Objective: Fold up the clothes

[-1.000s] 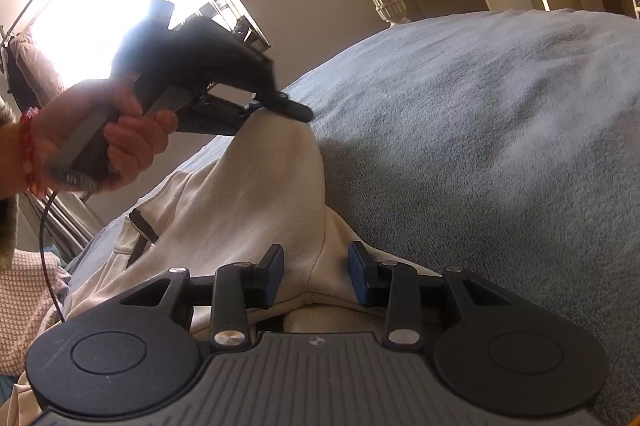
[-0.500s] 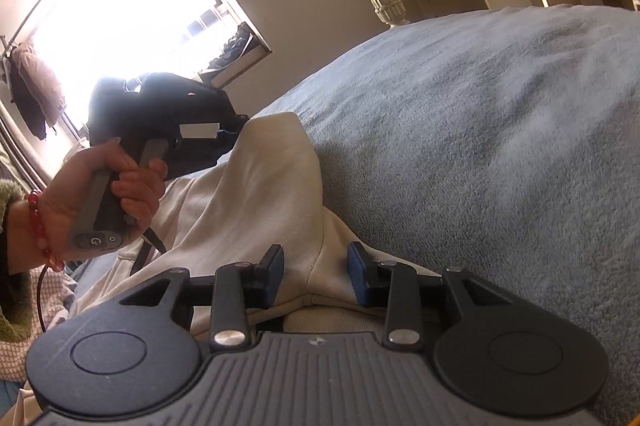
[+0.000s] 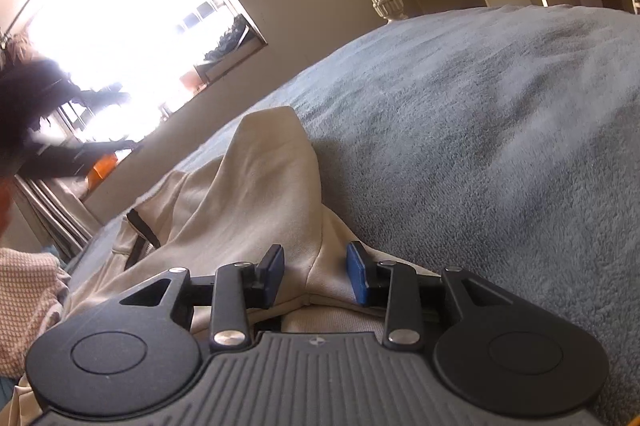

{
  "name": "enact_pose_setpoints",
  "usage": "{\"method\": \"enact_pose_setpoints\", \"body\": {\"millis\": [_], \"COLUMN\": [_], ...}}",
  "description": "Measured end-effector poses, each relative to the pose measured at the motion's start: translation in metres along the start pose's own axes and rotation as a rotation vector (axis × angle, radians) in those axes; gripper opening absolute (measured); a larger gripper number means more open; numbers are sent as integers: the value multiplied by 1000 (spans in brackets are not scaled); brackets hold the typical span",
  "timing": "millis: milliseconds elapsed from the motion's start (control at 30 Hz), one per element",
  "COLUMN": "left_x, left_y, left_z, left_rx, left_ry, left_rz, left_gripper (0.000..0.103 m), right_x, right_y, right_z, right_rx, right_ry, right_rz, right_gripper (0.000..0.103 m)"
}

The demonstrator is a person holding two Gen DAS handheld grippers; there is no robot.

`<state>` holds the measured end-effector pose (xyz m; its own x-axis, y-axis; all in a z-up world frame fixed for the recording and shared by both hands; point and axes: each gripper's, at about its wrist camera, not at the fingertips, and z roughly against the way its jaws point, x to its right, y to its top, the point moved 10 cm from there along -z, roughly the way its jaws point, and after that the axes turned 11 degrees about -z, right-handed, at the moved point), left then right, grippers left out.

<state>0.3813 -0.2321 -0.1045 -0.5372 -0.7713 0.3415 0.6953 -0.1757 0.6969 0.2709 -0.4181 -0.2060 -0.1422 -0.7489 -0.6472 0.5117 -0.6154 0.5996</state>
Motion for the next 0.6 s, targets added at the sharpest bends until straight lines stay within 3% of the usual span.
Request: {"method": "enact_pose_setpoints", "body": {"millis": [133,267,400,600], "left_x": [0,-9,-27,-31], "left_y": [-56,-97,-117,-121], "left_z": [2,-6,-4,2], "left_rx": [-33,-43,-6,29], "left_ry": [4,75,71,43], "left_rz": [20,22,117,163], "left_gripper": [52,52,51,51], "right_x": [-13,-24,2,14], "right_y": [13,53,92,104], "right_z": [1,-13,-71,-124], "right_rx": [-84,-150,-211,-343], "right_ry": [-13,19,-65,68], "right_rz": [17,-29,-172,-453], "right_gripper": [46,49,49,49]}}
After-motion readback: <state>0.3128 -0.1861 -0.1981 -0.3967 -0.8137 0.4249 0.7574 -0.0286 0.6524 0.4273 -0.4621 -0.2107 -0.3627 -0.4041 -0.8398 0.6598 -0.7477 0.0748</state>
